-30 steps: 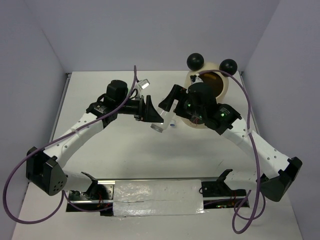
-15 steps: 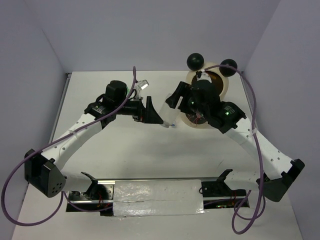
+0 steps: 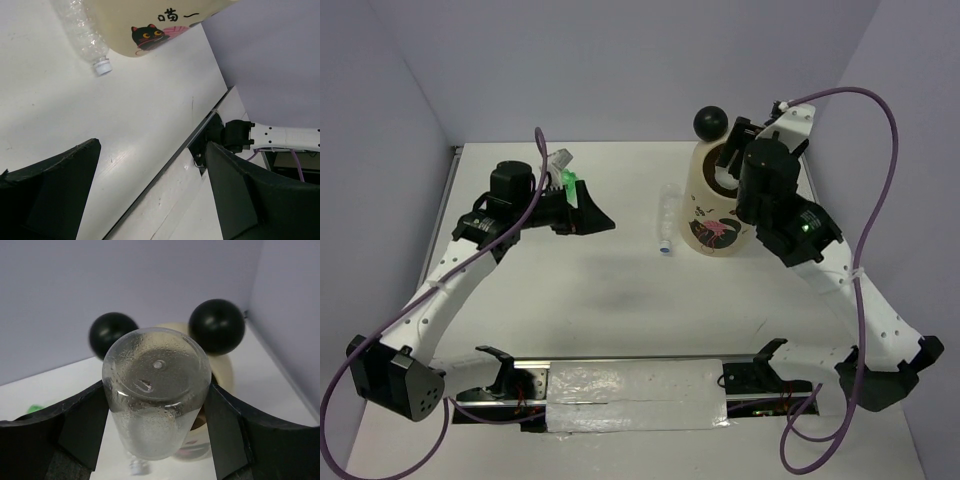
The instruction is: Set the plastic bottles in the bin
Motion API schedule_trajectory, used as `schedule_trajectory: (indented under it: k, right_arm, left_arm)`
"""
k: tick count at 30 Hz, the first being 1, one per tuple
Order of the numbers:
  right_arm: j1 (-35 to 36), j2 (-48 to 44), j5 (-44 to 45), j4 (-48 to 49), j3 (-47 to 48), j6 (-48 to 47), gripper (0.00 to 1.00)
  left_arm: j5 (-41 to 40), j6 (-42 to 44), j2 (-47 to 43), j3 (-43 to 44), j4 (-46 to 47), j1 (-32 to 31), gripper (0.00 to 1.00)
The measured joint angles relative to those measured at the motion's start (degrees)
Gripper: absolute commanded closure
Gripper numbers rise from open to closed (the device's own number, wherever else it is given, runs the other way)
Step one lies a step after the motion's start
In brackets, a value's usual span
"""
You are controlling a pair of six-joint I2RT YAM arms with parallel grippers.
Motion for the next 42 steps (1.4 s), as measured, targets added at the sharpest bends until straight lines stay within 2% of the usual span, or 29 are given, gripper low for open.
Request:
schedule_trajectory:
  k: [5,11,14,15,16,18,24,30,34,38,42]
  right_arm:
    - [-0.6,-0.4,7.5,17.6,-11.1,-13.4,0.38]
    - [-1.3,1.8,10.1,32.4,-18.2,-22.3,0.34]
    - [-1.7,2.3,10.6,38.2,-21.7,-24.6,0.23]
    - [-1.9,2.8,10.8,39.5,-22.5,-24.8,0.10]
    - [-2.0,3.5,10.8,40.3,-22.8,-24.8,0.04]
    - [-2.3,4.9,10.7,40.3,-22.8,-24.3,0.00]
    - [-2.4,5.8,9.0,34.9,-21.8,-19.9,0.00]
    - [-2.4,0.1,3.0,22.1,-14.0,-11.6,0.00]
    - [-2.4,-6.4,-0.8,13.5,-10.2,-6.5,0.00]
    - [-2.5,-12.8,-3.0,5.1,-10.4,-1.5,0.00]
    - [-2.7,-17.7,-4.9,-3.0,-12.3,3.0,0.00]
  left_arm:
    - [-0.1,-0.1,0.7,-0.6,-0.2,0.0,0.01]
    - [-0.1,-0.2,0.7,-0.6,-0.2,0.0,0.01]
    - [-0.1,-0.2,0.7,-0.7,-0.2,0.0,0.01]
    - [-0.1,-0.2,0.6,-0.8,-0.2,0.0,0.01]
    - [-0.1,-0.2,0.6,-0.8,-0.3,0.0,0.01]
    - [-0.1,-0.2,0.6,-0.8,-0.3,0.0,0.01]
    - [0.0,-0.2,0.6,-0.8,-0.2,0.0,0.01]
    - [-1.7,-1.2,3.3,-0.4,0.3,-0.8,0.01]
    - [-7.3,-2.2,13.0,4.8,-1.2,-4.8,0.01]
    - [-12.1,-3.7,23.3,10.2,-0.8,-9.2,0.01]
    - [-15.7,-5.2,30.6,11.6,1.9,-11.1,0.01]
